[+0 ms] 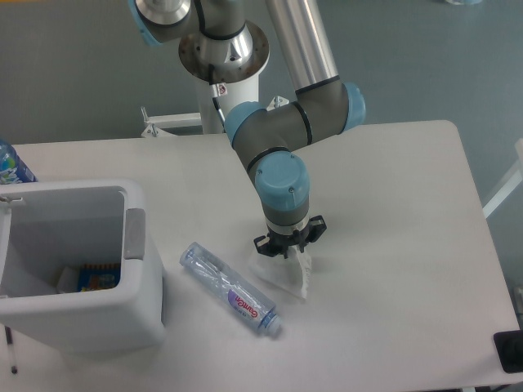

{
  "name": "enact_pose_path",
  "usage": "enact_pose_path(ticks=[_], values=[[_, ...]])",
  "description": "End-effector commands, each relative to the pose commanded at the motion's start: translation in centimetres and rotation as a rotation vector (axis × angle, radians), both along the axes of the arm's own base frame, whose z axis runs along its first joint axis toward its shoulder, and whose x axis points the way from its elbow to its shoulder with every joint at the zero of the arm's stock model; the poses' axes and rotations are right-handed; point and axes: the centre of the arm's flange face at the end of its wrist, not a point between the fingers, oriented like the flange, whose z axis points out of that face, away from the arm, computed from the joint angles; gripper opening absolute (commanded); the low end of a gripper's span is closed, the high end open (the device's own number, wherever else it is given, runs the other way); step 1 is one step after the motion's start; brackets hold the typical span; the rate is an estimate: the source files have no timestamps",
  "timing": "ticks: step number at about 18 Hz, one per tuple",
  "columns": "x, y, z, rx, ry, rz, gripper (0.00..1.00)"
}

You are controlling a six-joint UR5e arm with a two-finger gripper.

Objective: Place the trash in the trash can
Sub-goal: 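Close the gripper on the white tissue and lift it, then carry the tissue over the white bin opening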

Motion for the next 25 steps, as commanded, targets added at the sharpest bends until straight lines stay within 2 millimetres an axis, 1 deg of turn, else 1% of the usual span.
enact_pose_path(ticks=[2,8,11,13,15,17,19,20,22,23,25], values=[[-0.3,0.1,0.4,-0.003,0.015,-0.001,0.0],[-0.3,-0.1,0.3,-0.017,0.022,-0.005,0.0],[-0.5,0.0,1.7,0.0,0.04,-0.011,0.0],[-1.0,-0.3,4.1,0.008,0.09,-0.012,0.0],[-1.8,-0.8,7.9,0.049,0.136,-0.008,0.0],[-2.9,-1.9,10.7,0.085,0.169,0.018,0.0],[-3.1,-1.7,13.0,0.12,0.196,0.019,0.0],[-3.4,-1.3,14.4,0.149,0.21,0.02,0.0],[-4.5,-0.9,17.4,0.218,0.234,0.05,0.0],[-4.9,-0.7,18.5,0.252,0.236,0.068,0.0],[-5.4,-0.5,20.0,0.311,0.225,0.078,0.0]])
